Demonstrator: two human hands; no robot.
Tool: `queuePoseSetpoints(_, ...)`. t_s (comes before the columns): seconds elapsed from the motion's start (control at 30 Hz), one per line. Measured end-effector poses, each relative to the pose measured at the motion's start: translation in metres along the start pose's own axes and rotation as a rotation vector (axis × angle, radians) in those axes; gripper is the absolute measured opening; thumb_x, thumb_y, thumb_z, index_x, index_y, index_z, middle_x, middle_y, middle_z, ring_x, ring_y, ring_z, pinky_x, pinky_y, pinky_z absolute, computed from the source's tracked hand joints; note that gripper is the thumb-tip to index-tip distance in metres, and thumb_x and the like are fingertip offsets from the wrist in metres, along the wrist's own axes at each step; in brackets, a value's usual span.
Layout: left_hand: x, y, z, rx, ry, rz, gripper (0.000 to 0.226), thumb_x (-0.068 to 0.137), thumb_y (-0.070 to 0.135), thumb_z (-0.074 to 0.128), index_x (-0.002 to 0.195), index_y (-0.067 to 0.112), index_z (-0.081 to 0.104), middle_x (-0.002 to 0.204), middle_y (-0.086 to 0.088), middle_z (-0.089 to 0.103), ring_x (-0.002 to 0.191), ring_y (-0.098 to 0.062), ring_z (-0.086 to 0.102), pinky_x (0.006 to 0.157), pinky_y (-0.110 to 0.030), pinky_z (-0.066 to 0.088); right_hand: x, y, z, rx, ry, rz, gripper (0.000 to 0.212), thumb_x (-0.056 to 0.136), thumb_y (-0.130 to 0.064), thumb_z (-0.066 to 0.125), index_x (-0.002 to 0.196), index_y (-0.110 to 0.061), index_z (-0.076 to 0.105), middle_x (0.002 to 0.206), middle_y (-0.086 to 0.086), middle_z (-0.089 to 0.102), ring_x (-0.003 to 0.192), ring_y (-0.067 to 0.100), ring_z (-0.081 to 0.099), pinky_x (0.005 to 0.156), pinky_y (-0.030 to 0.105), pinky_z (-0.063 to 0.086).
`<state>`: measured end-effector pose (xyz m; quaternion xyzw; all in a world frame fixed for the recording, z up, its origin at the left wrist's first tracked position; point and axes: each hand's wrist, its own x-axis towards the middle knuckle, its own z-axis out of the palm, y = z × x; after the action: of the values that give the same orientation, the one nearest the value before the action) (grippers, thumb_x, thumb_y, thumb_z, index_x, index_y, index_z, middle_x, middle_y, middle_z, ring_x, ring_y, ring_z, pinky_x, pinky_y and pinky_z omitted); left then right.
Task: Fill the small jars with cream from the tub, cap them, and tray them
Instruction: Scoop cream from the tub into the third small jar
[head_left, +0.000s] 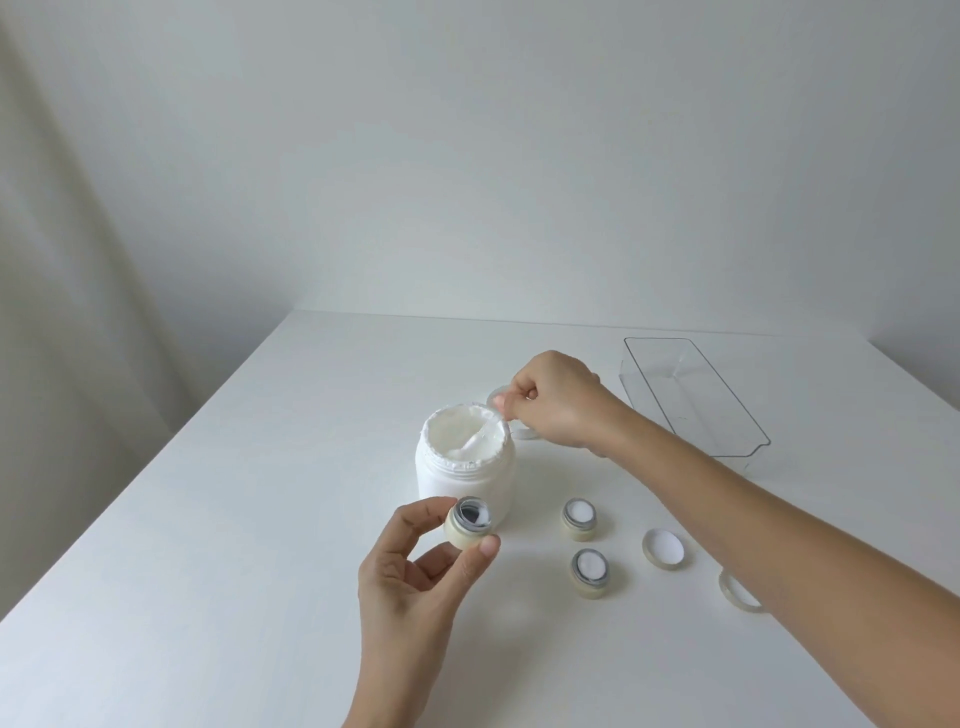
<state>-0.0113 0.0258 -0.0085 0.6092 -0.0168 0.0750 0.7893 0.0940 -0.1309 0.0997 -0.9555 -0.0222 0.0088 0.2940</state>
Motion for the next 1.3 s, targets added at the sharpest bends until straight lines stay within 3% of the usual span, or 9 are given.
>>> queuePoseSetpoints(0.07,0.0,0.0,0.0,-0.002,-0.005,-0.006,0.036,0.062,0.018,0.089,0.094,0.02,0.073,0.097,-0.005,0.076,0.071,-0.025,0.074,0.068,-0.021,0.056,0.0,0.005,-0.005,0.073,-0.006,0.07,0.037,0.092,-0.027,0.058,0.081,0.008,0.066,0.044,-0.006,0.05,0.054,0.016,0.045,0.068,0.025,0.033)
queuePoseSetpoints(0.2,0.0,-0.001,-0.001,0.017,-0.015,-0.013,0.043,0.062,0.01,0.093,0.099,0.022,0.076,0.091,-0.006,0.078,0.073,-0.024,0.073,0.068,-0.019,0.056,0.0,0.015,-0.013,0.218,-0.028,0.142,0.029,0.091,-0.028,0.059,0.082,-0.003,0.071,0.095,0.016,0.07,0.105,0.03,0.061,0.103,0.042,0.039)
queuePoseSetpoints(0.37,0.001,-0.001,-0.001,0.022,0.001,-0.03,0.042,0.06,0.015,0.087,0.1,0.024,0.076,0.082,-0.002,0.078,0.069,-0.022,0.07,0.072,-0.022,0.059,-0.001,0.025,-0.021,0.409,-0.091,0.212,0.019,0.09,-0.028,0.062,0.078,-0.015,0.069,0.118,0.007,0.064,0.115,0.02,0.05,0.089,0.03,0.032)
queuePoseSetpoints(0.53,0.001,0.002,0.0,-0.024,0.022,-0.042,0.042,0.056,0.024,0.089,0.095,0.023,0.075,0.081,-0.004,0.077,0.066,-0.023,0.069,0.07,-0.021,0.058,-0.01,0.031,-0.023,0.486,-0.128,0.168,0.021,0.086,-0.032,0.066,0.07,-0.02,0.071,0.11,0.003,0.068,0.118,0.018,0.053,0.107,0.036,0.036)
queuePoseSetpoints(0.7,0.002,0.005,0.0,-0.089,0.019,-0.053,0.043,0.053,0.029,0.088,0.093,0.021,0.073,0.086,-0.003,0.079,0.076,-0.03,0.074,0.074,-0.023,0.059,-0.038,0.026,-0.014,0.448,-0.171,0.132,0.026,0.088,-0.035,0.063,0.069,-0.019,0.071,0.096,-0.006,0.067,0.091,-0.005,0.052,0.07,0.014,0.033)
queuePoseSetpoints(0.8,0.002,0.005,0.0,-0.114,0.009,-0.06,0.042,0.054,0.025,0.088,0.092,0.019,0.072,0.088,-0.004,0.079,0.081,-0.032,0.076,0.074,-0.023,0.059,-0.051,0.024,-0.007,0.368,-0.148,0.093,0.028,0.091,-0.034,0.06,0.072,-0.016,0.07,0.073,0.013,0.057,0.074,0.011,0.05,0.064,0.019,0.034)
queuePoseSetpoints(0.97,0.002,0.005,0.001,-0.127,-0.004,-0.063,0.04,0.054,0.024,0.088,0.091,0.02,0.072,0.088,-0.006,0.08,0.083,-0.033,0.076,0.075,-0.023,0.058,-0.058,0.025,-0.005,0.254,-0.076,0.064,0.03,0.091,-0.033,0.058,0.072,-0.014,0.07,0.047,-0.009,0.028,0.046,0.009,0.03,0.06,0.021,0.026)
queuePoseSetpoints(1.17,0.002,0.005,0.001,-0.114,0.009,-0.062,0.04,0.054,0.027,0.088,0.091,0.018,0.073,0.092,-0.005,0.08,0.085,-0.031,0.076,0.076,-0.025,0.059,-0.057,0.031,-0.013,0.235,0.051,0.017,0.035,0.091,-0.035,0.057,0.074,-0.006,0.068,0.051,-0.004,0.035,0.045,0.007,0.032,0.06,0.022,0.025)
queuePoseSetpoints(1.3,0.003,0.005,0.001,-0.117,0.017,-0.077,0.04,0.056,0.03,0.087,0.09,0.014,0.074,0.093,-0.008,0.079,0.088,-0.03,0.076,0.074,-0.021,0.058,-0.063,0.031,-0.001,0.303,0.156,-0.06,0.028,0.089,-0.035,0.059,0.073,-0.015,0.07,0.064,-0.002,0.055,0.064,0.003,0.043,0.069,0.025,0.038)
